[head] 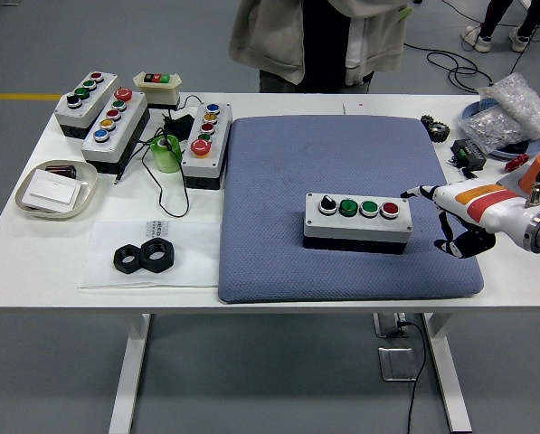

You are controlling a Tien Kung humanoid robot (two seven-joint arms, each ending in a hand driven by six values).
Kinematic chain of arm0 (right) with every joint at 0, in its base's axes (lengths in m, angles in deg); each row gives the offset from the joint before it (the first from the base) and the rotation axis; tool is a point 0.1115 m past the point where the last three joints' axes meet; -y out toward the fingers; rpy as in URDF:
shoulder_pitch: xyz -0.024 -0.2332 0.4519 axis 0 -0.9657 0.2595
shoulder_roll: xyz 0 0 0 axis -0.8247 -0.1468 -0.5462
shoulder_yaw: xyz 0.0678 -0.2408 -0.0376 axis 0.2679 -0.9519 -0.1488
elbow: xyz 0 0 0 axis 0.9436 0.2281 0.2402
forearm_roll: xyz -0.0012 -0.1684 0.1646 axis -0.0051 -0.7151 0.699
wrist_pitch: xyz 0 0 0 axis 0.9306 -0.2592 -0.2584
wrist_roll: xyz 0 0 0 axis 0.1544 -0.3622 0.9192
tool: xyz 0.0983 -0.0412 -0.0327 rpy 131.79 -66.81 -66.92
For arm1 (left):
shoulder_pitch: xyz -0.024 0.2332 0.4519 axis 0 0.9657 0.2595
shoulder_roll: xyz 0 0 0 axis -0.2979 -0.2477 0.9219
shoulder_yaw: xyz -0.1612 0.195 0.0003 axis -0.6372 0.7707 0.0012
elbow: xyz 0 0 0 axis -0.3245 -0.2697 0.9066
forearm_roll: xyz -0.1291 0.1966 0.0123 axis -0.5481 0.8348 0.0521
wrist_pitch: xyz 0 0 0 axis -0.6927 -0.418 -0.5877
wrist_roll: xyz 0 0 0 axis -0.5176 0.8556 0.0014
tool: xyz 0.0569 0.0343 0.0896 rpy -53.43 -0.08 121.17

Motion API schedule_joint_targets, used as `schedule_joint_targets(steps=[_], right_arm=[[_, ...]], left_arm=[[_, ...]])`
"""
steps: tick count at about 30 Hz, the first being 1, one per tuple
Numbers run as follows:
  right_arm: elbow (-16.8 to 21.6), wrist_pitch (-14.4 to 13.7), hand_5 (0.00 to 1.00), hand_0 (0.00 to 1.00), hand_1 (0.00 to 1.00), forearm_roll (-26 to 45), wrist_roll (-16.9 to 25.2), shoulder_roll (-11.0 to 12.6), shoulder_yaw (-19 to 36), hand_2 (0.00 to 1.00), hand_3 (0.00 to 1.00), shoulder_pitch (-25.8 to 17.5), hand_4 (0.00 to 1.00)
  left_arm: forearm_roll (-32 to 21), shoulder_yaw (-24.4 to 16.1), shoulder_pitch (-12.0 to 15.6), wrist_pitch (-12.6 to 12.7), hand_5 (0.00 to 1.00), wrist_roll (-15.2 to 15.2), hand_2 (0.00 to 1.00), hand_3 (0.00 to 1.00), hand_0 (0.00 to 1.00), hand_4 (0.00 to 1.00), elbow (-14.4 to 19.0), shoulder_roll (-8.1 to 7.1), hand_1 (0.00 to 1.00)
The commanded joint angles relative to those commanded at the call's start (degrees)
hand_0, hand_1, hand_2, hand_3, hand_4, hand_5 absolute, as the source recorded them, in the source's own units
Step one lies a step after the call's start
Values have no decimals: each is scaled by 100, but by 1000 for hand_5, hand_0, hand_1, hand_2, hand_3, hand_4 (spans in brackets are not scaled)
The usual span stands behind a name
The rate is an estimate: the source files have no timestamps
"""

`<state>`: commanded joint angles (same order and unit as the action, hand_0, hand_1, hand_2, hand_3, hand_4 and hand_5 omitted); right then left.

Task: Pick up the button,place it on the desk,press the button,press the button

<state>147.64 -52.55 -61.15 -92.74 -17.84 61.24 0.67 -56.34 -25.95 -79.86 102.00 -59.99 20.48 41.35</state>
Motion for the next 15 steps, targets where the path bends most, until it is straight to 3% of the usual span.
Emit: schedule_joint_targets(steps=[15], right_arm=[[-352, 106, 15, 175, 69, -53, -74, -417, -216, 259, 908, 222, 724]], left_arm=[[8, 10, -8, -1, 998, -6, 837, 839, 711, 761, 2, -2, 729]])
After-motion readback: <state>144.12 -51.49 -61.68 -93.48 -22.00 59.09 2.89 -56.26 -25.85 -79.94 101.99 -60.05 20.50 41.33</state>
